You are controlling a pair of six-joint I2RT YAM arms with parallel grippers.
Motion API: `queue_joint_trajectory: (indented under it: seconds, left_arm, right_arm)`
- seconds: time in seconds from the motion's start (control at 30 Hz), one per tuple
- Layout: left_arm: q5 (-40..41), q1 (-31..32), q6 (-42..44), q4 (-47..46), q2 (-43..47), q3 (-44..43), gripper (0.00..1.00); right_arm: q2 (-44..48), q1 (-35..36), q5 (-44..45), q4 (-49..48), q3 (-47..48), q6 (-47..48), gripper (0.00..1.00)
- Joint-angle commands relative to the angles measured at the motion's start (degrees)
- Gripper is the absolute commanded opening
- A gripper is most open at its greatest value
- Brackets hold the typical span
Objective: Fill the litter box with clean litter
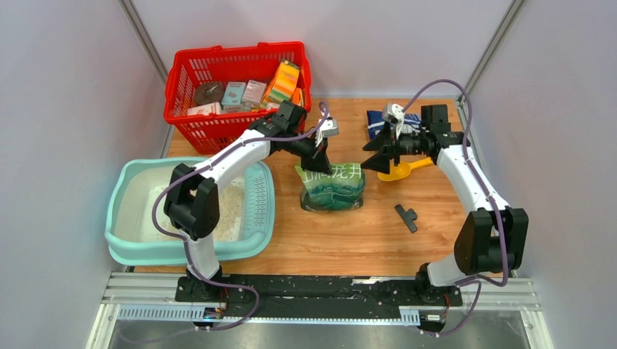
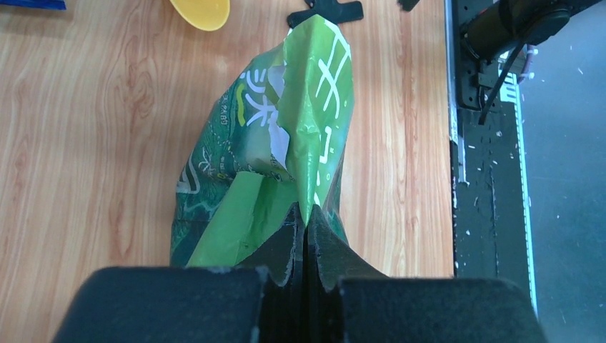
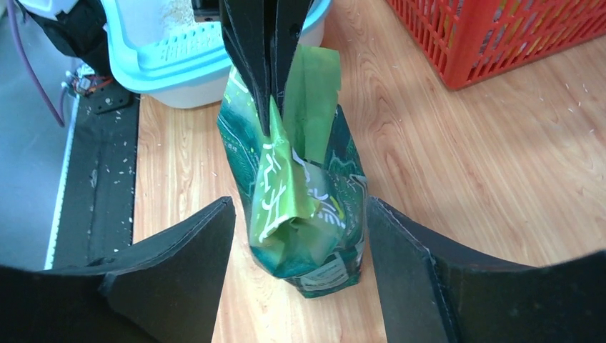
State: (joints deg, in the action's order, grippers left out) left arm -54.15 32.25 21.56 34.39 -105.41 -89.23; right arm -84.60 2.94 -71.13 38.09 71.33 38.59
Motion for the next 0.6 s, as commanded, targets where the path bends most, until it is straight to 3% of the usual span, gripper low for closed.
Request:
queue_joint_trajectory:
  seconds: [0.0, 0.33, 0.43, 0.47, 0.57]
  left_arm:
    - [-1.66, -0.7, 2.87, 5.25, 4.33, -0.24, 0.0]
    - [-2.01, -1.31, -2.92, 1.56, 3.89, 0.64, 0.0]
    - [-2.45, -2.1, -7.75, -3.26, 3.89, 2.04, 0.0]
    - [-2.45, -2.36, -9.16, -4.32, 3.89, 2.3, 0.0]
    - [-2.54, -2.63, -11.19, -6.27, 3.98, 2.57, 0.0]
  right_arm:
    - [-2.67, 2.94, 1.79, -1.88, 1.52, 7.02, 0.71]
    - [-6.55, 7.52, 2.05, 5.6, 3.47, 17.22, 0.62]
    - [-6.55, 7.96, 3.45, 5.51, 2.85, 17.84, 0.48]
    - [-6.55, 8.05, 4.24, 5.51, 2.59, 17.84, 0.36]
    - [-5.58, 7.96, 5.74, 4.98, 1.36, 17.84, 0.14]
